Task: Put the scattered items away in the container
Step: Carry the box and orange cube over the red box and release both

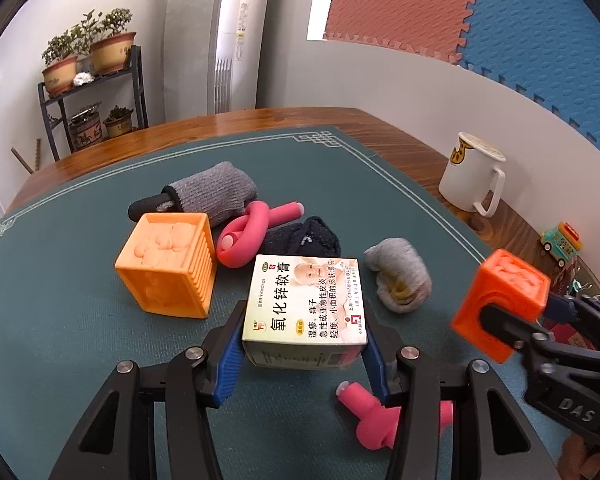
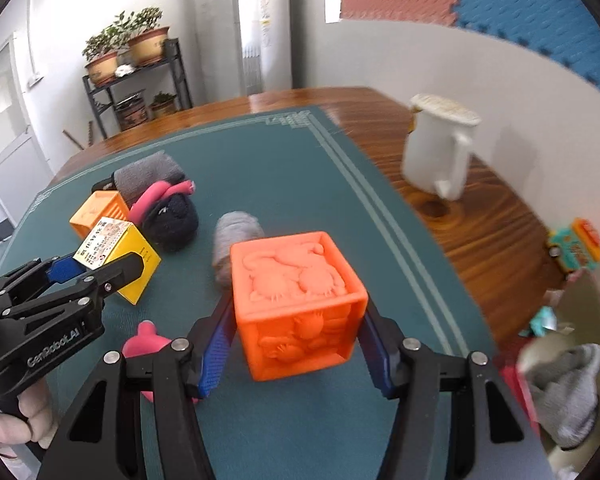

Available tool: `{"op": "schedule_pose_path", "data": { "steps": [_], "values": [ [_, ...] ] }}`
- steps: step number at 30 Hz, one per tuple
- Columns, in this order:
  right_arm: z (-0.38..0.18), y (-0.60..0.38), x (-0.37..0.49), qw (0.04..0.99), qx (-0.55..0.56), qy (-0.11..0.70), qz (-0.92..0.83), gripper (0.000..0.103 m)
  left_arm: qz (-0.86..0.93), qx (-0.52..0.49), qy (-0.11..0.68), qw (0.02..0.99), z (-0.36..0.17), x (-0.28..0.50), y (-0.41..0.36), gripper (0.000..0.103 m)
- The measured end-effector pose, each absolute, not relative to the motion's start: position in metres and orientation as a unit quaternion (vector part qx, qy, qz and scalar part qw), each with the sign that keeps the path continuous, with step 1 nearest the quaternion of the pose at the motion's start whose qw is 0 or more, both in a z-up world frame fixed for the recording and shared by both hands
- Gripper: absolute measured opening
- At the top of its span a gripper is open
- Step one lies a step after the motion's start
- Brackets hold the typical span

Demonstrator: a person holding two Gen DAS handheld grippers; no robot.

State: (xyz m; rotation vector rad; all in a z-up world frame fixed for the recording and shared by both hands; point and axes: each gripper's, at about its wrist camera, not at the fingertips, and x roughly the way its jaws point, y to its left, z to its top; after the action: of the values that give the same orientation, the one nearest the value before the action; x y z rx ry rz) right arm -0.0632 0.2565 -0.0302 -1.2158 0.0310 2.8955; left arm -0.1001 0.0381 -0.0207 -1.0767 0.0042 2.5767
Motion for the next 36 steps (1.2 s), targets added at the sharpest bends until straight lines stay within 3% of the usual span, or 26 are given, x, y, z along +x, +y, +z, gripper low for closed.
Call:
{"op": "schedule_pose_path", "data": {
  "steps": [12,21,36],
  "values": [
    [0.008,0.280,-0.005,0.054,-0.332,0.005,0.942,0.062,0.914,-0.351,0.012,0.205,0.002,-0.072,0.051,0.052],
    [0.023,0.332,0.044,0.111,-0.307,0.047,0.944,0.062,0.911,-0.334,0.033,0.240,0.017,-0.039,0.078,0.052],
    [0.012,0.419,0.108,0.178,-0.285,0.107,0.936,0.062,0.888,-0.331,0.059,0.313,0.037,0.020,0.179,0.052]
  ]
}}
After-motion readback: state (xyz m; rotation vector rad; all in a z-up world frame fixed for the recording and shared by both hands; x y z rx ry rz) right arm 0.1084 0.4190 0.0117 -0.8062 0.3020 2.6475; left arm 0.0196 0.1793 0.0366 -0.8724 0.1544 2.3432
